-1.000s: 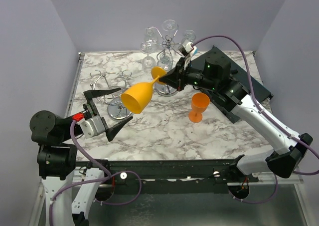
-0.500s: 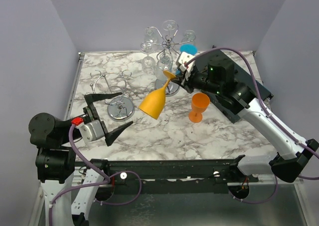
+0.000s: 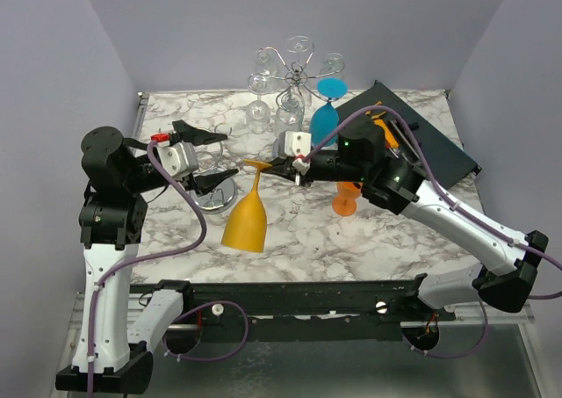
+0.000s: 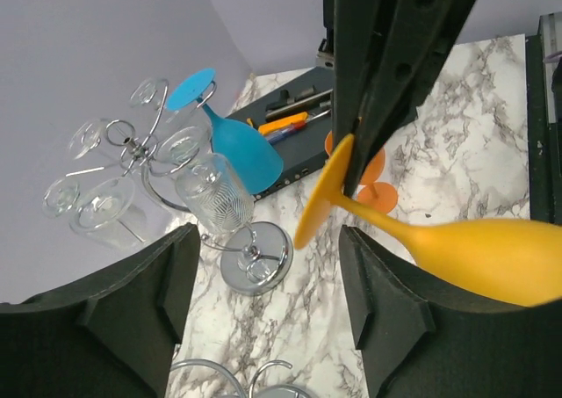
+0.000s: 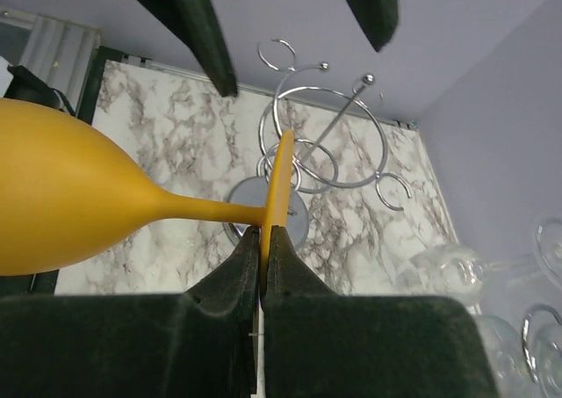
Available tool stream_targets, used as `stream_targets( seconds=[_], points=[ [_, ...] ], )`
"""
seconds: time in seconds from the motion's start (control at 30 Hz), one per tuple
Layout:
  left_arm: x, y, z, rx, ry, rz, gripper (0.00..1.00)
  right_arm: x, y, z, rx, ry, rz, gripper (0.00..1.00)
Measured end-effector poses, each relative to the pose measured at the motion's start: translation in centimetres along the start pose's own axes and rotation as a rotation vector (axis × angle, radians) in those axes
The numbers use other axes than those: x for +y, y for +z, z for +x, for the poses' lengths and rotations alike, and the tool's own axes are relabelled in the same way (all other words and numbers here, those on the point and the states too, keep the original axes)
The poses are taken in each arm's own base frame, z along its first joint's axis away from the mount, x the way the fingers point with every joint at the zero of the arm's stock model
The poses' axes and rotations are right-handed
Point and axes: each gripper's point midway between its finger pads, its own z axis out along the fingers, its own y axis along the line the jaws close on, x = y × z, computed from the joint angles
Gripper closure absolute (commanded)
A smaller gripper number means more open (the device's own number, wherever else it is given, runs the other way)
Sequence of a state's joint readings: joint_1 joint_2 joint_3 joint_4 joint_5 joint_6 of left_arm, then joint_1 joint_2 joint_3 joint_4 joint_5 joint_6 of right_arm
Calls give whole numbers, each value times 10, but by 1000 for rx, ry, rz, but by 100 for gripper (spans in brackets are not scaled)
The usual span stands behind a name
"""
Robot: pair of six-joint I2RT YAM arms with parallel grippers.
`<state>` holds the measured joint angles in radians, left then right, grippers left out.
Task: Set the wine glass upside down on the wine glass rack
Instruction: Turn the wine glass upside down at the wine rack.
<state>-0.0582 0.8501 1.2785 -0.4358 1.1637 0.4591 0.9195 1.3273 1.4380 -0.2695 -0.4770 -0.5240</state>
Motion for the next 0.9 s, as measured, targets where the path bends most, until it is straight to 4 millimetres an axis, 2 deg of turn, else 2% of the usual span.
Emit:
stream_targets(
  seconds=[0.13, 0.3, 0.4, 0.5, 0.57, 0.7, 0.77, 0.8, 0.83, 0.9],
  points=[
    [-4, 0, -2, -10, -4, 18, 35, 17, 16, -4, -17, -24, -48, 99],
    [-25, -4, -8, -38, -12, 64, 38, 23, 24, -7, -30, -45, -69, 100],
    [-34, -7, -10, -46, -17, 83, 45, 22, 28, -9, -36, -58, -70, 100],
    [-38, -7, -9, -48, -26, 94, 56, 22, 31, -12, -41, -69, -71, 99],
    [-38, -7, -8, -45, -28, 95, 59, 24, 32, -14, -45, -75, -76, 100],
    [-39, -6, 0, -37, -24, 99, 58, 27, 33, -19, -56, -89, -85, 99],
    [-39, -6, 2, -35, -18, 100, 53, 27, 33, -21, -59, -93, -86, 99],
    [-39, -6, 3, -35, -14, 100, 47, 27, 33, -22, -60, -96, -86, 100],
    [-39, -6, 3, -34, -10, 101, 44, 27, 33, -22, -61, -98, -86, 100],
    [-39, -6, 7, -30, -8, 103, 45, 27, 34, -24, -65, -103, -88, 99]
  ],
)
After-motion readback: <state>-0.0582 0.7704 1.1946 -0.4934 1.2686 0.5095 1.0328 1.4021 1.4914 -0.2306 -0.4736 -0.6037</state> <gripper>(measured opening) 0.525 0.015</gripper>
